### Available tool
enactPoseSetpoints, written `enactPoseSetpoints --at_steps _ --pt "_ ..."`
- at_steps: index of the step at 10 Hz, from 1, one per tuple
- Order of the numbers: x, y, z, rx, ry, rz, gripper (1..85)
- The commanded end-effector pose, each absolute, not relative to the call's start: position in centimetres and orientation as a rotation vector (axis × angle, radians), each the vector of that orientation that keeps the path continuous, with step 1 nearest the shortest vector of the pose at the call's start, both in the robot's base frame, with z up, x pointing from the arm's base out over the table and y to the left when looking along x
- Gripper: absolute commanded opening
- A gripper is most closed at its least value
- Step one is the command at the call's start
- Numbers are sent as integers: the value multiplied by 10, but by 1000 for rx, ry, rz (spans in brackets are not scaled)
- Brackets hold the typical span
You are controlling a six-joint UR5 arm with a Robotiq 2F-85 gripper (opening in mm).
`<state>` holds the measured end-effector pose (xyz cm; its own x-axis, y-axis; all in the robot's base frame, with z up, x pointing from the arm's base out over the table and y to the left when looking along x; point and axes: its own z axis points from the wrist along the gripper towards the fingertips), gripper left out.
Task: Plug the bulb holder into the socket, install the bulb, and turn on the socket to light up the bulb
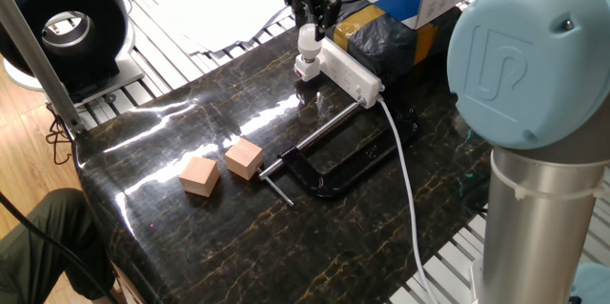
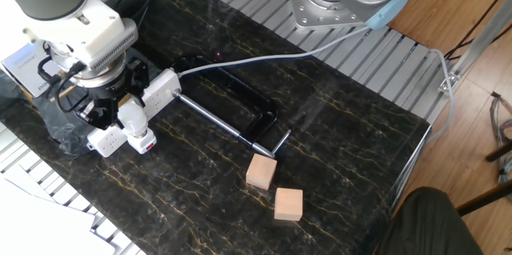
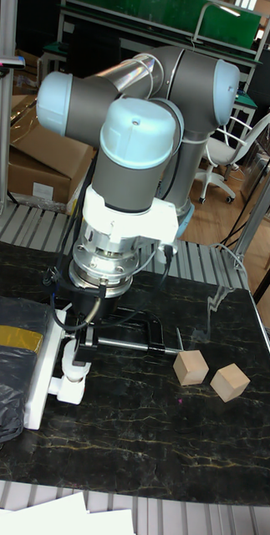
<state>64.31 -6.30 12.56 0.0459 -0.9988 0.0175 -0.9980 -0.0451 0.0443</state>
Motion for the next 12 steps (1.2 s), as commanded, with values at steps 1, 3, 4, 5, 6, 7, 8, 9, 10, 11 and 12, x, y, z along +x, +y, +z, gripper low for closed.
enactPoseSetpoints --at_steps 1,3,4,5,6,7,8,9,10,11,12 --pt "643 -60 126 2227 -2165 -42 440" --pt "641 -61 127 2189 -2185 -41 380" --pt "641 -62 128 2164 -2200 -34 313" --pt "642 -63 131 2138 -2209 -28 270" --pt "644 -64 136 2108 -2220 -20 230" --pt "643 -60 136 2089 -2243 -39 200" --pt "643 -59 135 2079 -2256 -47 190" --pt "642 -59 135 2060 -2270 -46 173" --pt "643 -59 137 2043 -2270 -33 157" --pt "646 -59 139 2039 -2267 -27 150" --pt "646 -56 141 2041 -2262 -37 153"
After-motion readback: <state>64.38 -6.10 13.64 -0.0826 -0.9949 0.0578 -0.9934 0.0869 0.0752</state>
